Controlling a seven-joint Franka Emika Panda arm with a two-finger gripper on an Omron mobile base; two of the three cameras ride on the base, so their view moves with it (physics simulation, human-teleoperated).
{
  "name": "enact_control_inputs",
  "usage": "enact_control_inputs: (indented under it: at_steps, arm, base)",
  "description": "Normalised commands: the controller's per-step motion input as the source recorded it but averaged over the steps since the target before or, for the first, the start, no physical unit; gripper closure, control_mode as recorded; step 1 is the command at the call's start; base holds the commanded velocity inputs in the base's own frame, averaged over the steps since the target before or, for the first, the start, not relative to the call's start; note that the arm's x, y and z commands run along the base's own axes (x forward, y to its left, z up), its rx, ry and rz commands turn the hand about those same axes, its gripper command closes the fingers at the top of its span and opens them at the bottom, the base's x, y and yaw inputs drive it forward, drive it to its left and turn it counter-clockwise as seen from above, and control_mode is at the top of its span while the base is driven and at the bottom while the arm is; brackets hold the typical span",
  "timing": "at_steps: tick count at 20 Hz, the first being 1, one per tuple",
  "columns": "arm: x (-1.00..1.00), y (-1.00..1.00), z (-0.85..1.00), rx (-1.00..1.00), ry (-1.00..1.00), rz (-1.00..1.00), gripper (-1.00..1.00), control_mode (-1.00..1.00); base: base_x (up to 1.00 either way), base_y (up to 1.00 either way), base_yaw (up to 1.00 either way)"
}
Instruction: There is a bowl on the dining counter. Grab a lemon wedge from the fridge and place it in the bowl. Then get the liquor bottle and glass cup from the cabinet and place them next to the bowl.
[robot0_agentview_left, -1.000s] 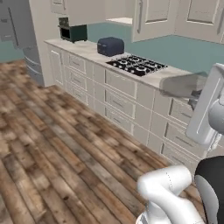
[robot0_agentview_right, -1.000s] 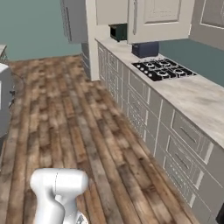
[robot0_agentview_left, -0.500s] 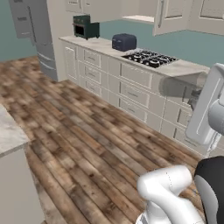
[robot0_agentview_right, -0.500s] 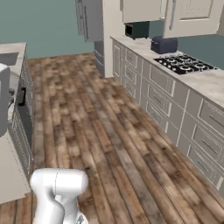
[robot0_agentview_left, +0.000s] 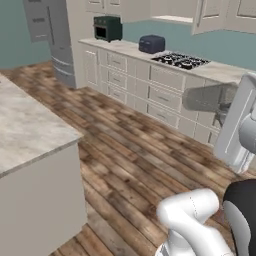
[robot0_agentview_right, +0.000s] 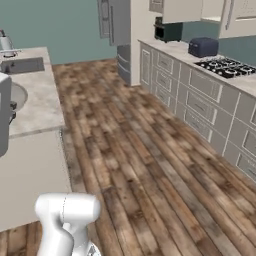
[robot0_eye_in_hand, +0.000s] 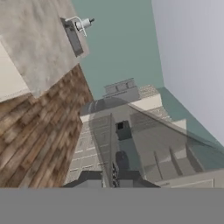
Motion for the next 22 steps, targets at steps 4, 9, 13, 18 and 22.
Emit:
enact_control_inputs:
  at_steps: [4,9,13,18,22]
  arm:
    - [0.0,0.0,0.0,0.0,0.0,0.0,1.0,1.0]
    - [0.0,0.0,0.0,0.0,0.0,0.0,1.0,1.0]
    - [0.0,0.0,0.0,0.0,0.0,0.0,1.0,1.0]
    - [0.0,0.0,0.0,0.0,0.0,0.0,1.0,1.0]
    - [0.0,0.0,0.0,0.0,0.0,0.0,1.0,1.0]
  base:
    - [-0.74,1.0,-0.13]
    - [-0.68,1.0,-0.14]
    - [-0.63,1.0,-0.13]
    - [-0.57,1.0,-0.15]
    - [-0.42,1.0,-0.19]
